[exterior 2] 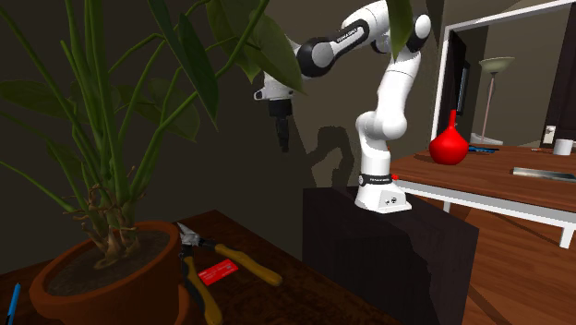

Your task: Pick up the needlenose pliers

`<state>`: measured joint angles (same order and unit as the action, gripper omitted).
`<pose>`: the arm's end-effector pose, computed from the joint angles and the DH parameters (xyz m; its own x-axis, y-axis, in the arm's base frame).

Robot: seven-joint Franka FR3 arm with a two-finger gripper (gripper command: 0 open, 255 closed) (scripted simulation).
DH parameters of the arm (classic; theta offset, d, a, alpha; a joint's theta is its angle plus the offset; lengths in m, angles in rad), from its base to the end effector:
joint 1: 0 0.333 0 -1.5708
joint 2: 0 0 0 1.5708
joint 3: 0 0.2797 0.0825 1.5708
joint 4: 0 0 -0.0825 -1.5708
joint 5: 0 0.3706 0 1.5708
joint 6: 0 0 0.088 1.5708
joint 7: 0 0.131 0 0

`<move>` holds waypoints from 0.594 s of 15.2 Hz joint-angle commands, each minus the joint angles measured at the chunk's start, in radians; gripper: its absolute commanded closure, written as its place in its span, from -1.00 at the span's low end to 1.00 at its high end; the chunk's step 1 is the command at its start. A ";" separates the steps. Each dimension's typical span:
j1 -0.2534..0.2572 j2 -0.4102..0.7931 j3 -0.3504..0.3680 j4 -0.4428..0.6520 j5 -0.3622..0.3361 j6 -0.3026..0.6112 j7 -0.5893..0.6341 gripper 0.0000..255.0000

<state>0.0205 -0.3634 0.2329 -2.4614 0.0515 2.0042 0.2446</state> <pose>0.4018 0.1049 0.3658 0.9954 -0.0367 -0.0888 -0.0314 -0.9976 0.0611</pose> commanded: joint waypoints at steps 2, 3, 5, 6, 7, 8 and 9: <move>-0.002 0.114 0.030 0.035 -0.010 0.091 0.056 -1.00; -0.003 0.153 0.038 0.050 -0.017 0.118 0.075 -1.00; -0.004 0.232 0.053 0.084 -0.036 0.168 0.115 -1.00; -0.004 0.272 0.059 0.103 -0.047 0.191 0.135 -1.00; -0.004 0.312 0.064 0.123 -0.060 0.212 0.156 -1.00; -0.002 0.353 0.068 0.145 -0.074 0.233 0.177 -1.00; 0.000 0.393 0.071 0.168 -0.089 0.251 0.198 -1.00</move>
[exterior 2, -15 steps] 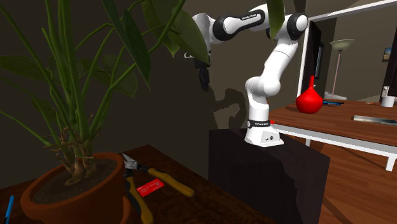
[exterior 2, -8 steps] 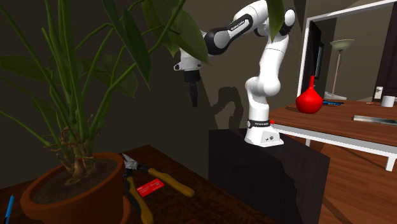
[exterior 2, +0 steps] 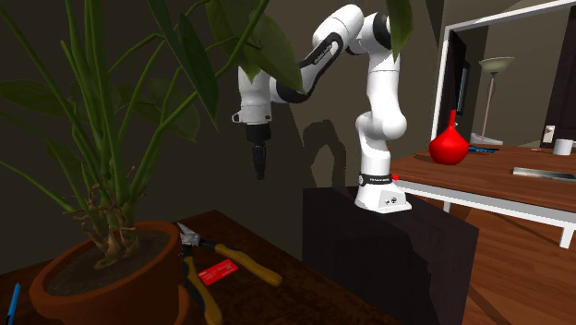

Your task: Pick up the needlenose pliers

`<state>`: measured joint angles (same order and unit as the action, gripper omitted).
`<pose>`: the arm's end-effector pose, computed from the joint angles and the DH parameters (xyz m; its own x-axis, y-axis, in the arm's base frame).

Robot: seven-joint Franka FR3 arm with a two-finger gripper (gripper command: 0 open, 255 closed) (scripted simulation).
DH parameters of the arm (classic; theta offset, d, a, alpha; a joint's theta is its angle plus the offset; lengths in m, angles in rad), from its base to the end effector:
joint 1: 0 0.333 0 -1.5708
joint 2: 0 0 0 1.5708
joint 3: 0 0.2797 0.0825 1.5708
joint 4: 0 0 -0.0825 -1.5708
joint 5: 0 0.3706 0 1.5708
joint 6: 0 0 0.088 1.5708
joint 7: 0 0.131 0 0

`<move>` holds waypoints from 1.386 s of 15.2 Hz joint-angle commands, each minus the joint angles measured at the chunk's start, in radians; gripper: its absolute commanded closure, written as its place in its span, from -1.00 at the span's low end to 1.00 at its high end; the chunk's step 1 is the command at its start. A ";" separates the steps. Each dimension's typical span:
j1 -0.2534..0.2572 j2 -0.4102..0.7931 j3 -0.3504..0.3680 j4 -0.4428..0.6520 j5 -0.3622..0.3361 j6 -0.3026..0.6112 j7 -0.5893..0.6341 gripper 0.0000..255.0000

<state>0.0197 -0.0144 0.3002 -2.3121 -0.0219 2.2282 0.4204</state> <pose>0.4645 0.1525 0.2921 0.9946 -0.0878 -0.0557 -0.0852 -0.9952 0.0475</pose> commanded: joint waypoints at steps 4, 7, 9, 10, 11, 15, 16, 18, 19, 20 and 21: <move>0.020 0.205 0.002 0.125 -0.079 0.087 0.106 -1.00; 0.043 0.324 -0.010 0.219 -0.124 0.117 0.161 -1.00; 0.062 0.402 -0.022 0.288 -0.149 0.130 0.193 -1.00; 0.072 0.441 -0.028 0.324 -0.160 0.135 0.207 -1.00; 0.083 0.480 -0.035 0.363 -0.170 0.138 0.220 -1.00; 0.124 0.636 -0.062 0.531 -0.199 0.139 0.261 -1.00; 0.133 0.672 -0.067 0.573 -0.203 0.136 0.268 -1.00; 0.136 0.691 -0.072 0.575 -0.208 0.153 0.271 -1.00; 0.138 0.701 -0.074 0.577 -0.211 0.161 0.273 -1.00; 0.140 0.711 -0.077 0.578 -0.213 0.169 0.275 -1.00; 0.141 0.721 -0.079 0.580 -0.216 0.177 0.276 -1.00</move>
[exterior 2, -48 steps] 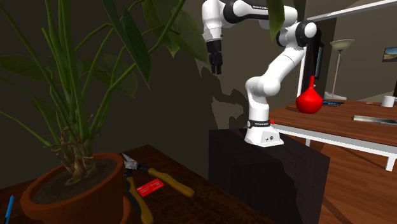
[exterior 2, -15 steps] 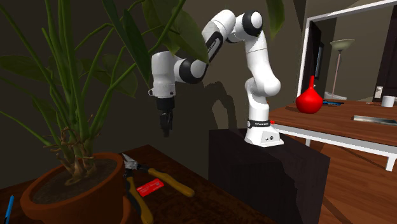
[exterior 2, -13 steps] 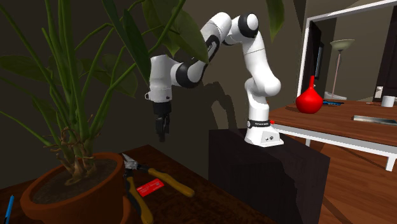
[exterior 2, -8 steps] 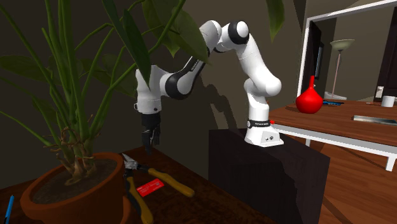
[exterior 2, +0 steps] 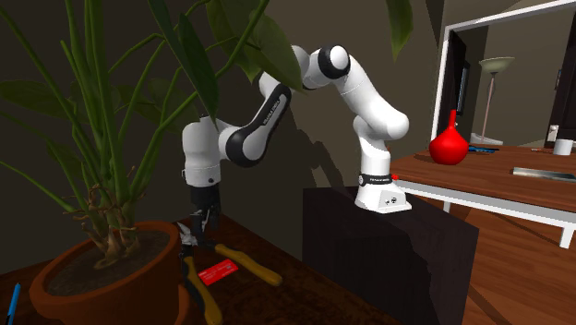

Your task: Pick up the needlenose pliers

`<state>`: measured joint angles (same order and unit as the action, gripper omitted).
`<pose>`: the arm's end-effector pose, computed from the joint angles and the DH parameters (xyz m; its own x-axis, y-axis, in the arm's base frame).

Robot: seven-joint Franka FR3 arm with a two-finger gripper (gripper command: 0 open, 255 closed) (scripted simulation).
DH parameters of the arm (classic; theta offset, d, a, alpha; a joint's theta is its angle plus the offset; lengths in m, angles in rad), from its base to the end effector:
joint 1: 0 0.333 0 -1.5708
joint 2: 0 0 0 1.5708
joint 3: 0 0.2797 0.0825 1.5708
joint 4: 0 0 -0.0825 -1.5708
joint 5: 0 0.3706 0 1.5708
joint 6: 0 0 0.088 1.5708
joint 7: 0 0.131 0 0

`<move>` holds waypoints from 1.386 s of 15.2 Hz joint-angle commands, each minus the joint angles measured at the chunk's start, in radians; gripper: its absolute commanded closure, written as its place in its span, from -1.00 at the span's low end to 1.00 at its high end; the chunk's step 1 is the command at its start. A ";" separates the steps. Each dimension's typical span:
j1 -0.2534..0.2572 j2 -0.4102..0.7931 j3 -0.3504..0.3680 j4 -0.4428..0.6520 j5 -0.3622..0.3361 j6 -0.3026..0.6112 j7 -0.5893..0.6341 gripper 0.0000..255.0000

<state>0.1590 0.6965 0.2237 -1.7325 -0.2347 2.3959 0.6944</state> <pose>0.5924 0.2268 0.1437 0.9824 -0.1866 0.0019 -0.1866 -0.9823 0.0169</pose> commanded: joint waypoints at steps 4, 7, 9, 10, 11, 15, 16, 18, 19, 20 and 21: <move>0.006 0.036 -0.009 0.007 -0.009 0.030 0.006 -1.00; 0.006 0.032 -0.008 0.000 -0.009 0.033 0.007 1.00; 0.005 0.032 -0.008 0.000 -0.009 0.032 0.006 1.00; 0.005 0.032 -0.008 -0.001 -0.009 0.033 0.007 1.00; 0.005 0.032 -0.008 0.000 -0.009 0.032 0.007 1.00; 0.005 0.026 -0.006 0.004 -0.007 0.022 0.005 1.00; 0.003 0.015 -0.004 0.002 -0.004 0.014 0.003 1.00; -0.001 -0.005 0.001 -0.002 0.001 -0.002 0.000 1.00; -0.002 -0.014 0.003 -0.004 0.003 -0.010 -0.002 1.00; -0.004 -0.024 0.005 -0.005 0.006 -0.018 -0.003 1.00; -0.005 -0.034 0.008 -0.006 0.008 -0.027 -0.005 1.00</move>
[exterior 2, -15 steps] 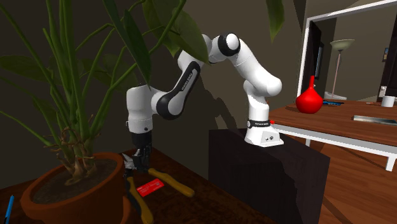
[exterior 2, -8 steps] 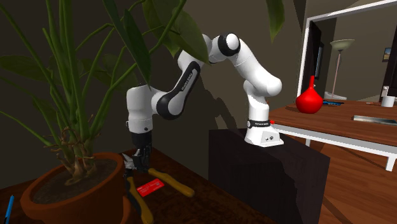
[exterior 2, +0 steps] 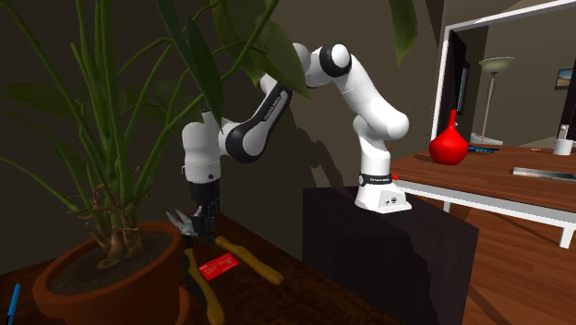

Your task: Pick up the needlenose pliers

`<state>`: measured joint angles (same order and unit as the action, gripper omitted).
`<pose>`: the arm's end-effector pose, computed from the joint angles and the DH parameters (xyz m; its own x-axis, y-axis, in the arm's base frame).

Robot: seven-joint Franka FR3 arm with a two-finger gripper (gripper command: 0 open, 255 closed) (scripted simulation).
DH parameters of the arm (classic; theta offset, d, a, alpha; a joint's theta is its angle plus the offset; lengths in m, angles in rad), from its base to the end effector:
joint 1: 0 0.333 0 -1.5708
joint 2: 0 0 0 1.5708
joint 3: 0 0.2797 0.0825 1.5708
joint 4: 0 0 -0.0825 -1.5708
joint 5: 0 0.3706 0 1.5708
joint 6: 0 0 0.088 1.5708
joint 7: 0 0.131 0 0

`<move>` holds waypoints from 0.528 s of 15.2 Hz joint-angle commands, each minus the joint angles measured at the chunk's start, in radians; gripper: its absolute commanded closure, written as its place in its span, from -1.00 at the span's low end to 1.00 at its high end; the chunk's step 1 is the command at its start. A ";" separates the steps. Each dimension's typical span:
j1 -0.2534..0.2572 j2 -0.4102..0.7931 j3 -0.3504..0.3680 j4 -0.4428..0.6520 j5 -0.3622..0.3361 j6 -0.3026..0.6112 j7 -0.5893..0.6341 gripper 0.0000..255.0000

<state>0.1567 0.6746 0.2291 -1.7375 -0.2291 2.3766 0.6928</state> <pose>0.5918 0.2278 0.1541 0.9824 -0.1868 -0.0002 -0.1868 -0.9822 0.0182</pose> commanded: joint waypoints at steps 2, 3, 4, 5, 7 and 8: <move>-0.006 -0.031 0.007 -0.003 0.008 -0.025 -0.007 1.00; -0.008 -0.040 0.009 -0.003 0.011 -0.033 -0.008 1.00; -0.009 -0.049 0.011 -0.004 0.013 -0.042 -0.010 1.00; -0.011 -0.059 0.013 -0.004 0.016 -0.051 -0.012 1.00; -0.013 -0.076 0.017 -0.003 0.021 -0.069 -0.015 1.00; -0.015 -0.085 0.019 -0.002 0.024 -0.078 -0.017 1.00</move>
<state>0.1442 0.6006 0.2460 -1.7367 -0.2079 2.3051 0.6778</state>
